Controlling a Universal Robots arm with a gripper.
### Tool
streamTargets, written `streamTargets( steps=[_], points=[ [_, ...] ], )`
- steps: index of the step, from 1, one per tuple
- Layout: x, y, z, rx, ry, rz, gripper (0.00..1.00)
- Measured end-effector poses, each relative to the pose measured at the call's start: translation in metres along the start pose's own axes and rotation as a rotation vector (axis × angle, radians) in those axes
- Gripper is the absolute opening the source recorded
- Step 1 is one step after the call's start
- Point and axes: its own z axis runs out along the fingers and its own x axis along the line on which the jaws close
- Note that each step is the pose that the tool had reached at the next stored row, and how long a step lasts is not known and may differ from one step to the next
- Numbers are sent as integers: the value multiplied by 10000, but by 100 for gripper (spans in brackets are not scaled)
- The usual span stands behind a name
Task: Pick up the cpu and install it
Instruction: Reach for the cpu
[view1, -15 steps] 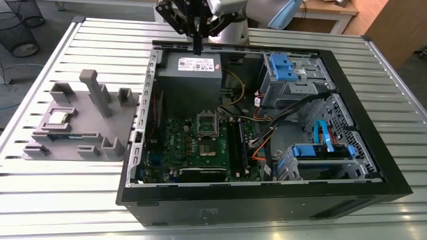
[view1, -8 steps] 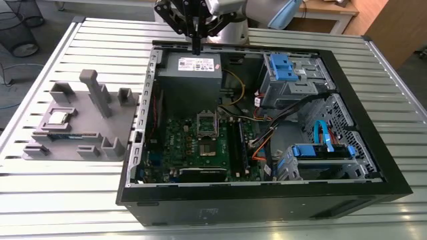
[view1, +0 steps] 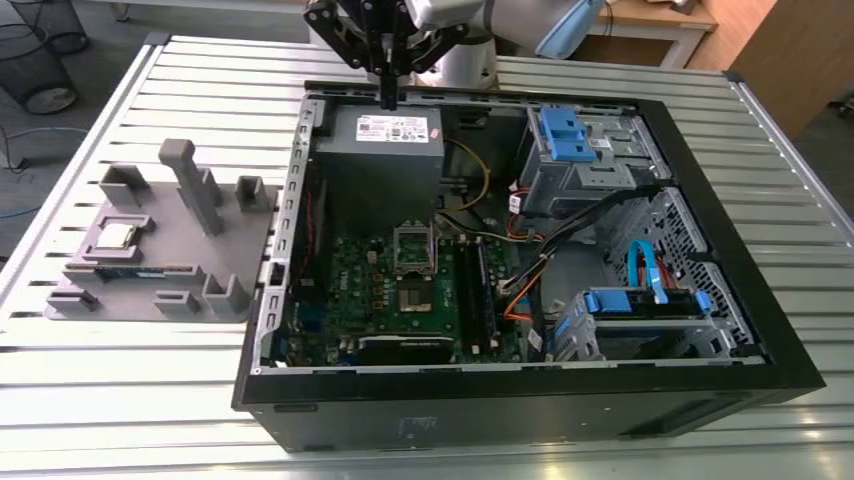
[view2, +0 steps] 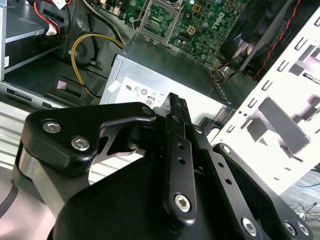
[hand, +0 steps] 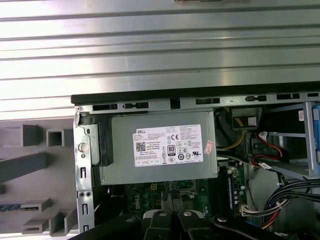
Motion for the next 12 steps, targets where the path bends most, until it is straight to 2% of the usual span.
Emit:
streamTargets(
  steps=[7,12],
  points=[
    [14,-1,0,0,0,2,11],
    [48,-4,-1,0,0,1,11]
  ],
)
